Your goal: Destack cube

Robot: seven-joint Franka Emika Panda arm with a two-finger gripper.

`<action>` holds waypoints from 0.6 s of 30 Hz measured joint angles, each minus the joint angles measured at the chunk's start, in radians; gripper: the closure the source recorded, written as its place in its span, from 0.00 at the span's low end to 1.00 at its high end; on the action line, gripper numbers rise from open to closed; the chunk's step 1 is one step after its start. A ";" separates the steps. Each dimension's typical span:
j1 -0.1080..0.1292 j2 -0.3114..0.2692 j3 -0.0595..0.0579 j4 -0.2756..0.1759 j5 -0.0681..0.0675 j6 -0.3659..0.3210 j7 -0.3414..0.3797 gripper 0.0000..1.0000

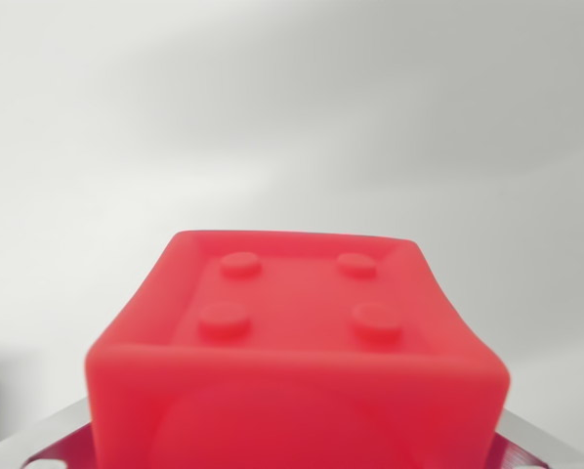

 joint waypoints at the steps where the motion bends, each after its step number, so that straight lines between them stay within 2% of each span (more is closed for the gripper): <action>1: -0.003 0.002 0.000 0.002 0.000 0.000 -0.004 1.00; 18: -0.043 0.037 -0.001 0.036 0.000 0.002 -0.067 1.00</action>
